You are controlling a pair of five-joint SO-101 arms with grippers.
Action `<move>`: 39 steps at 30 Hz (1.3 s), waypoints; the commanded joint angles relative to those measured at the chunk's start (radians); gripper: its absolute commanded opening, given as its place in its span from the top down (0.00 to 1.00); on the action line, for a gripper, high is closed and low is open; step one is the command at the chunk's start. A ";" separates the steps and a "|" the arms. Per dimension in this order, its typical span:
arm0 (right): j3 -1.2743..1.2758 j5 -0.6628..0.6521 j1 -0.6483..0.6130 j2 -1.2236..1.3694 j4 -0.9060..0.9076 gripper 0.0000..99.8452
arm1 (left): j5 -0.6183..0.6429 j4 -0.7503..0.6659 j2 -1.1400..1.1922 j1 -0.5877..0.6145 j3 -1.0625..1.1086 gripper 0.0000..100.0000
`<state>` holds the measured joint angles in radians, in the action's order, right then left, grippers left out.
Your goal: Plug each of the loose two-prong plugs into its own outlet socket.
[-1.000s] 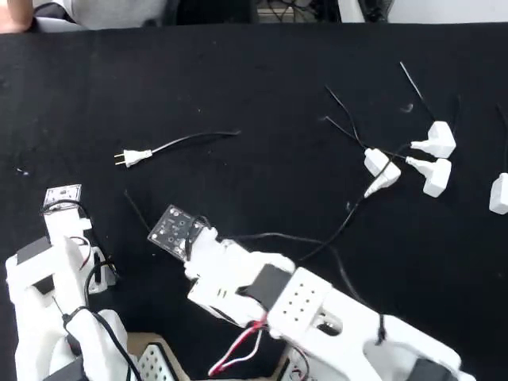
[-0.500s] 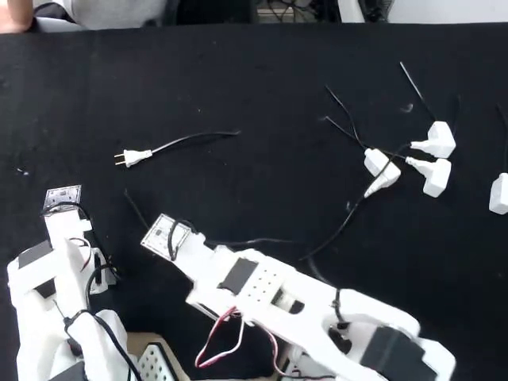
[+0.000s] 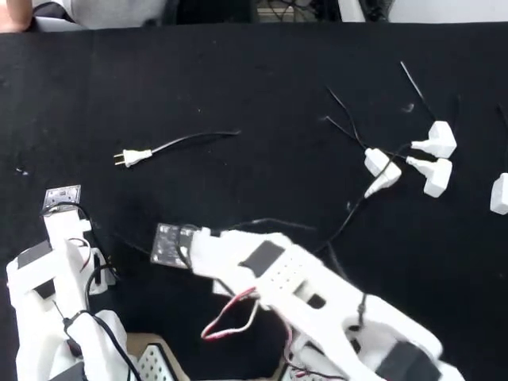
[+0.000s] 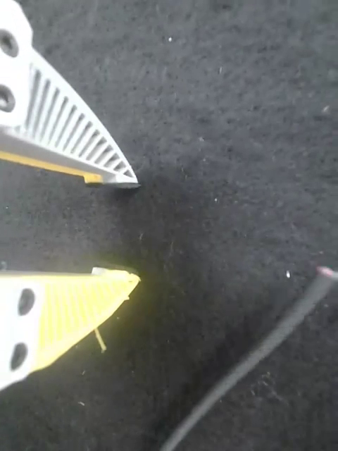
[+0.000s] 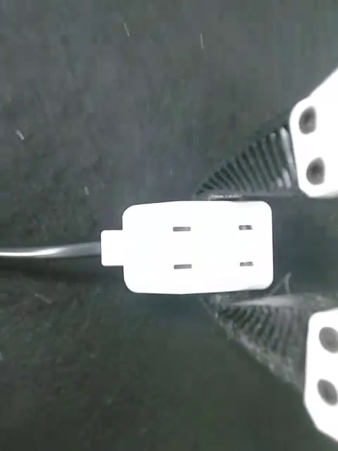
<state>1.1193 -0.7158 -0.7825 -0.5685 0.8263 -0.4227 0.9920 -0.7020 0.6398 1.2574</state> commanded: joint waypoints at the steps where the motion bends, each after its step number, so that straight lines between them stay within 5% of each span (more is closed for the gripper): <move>1: -0.021 -0.215 0.055 -0.101 0.074 0.99 | -0.006 -0.015 0.000 -0.005 0.008 0.80; 4: 0.019 -0.235 0.051 -0.117 0.071 0.99 | -0.006 -0.015 0.000 -0.005 0.008 0.80; 7: 0.041 -0.112 0.048 -0.117 -0.005 0.97 | -0.006 -0.015 0.000 -0.005 0.008 0.80; 15: 0.027 0.058 0.049 -0.125 0.005 0.60 | -0.006 -0.015 0.000 -0.005 0.010 0.80; 24: -0.254 0.060 0.089 -0.127 0.361 0.65 | -0.008 0.002 -0.002 -0.002 -0.024 0.80; 30: -0.521 0.233 0.192 -0.179 0.623 0.65 | -0.002 0.226 0.012 -0.002 -0.440 0.80; 39: -0.243 0.242 0.307 -0.588 0.497 0.66 | 0.164 0.213 0.370 -0.217 -0.903 0.80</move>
<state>0.7971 -0.4826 -0.5263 -1.0349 1.3679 -0.2846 1.1960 -0.4826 0.5094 0.5347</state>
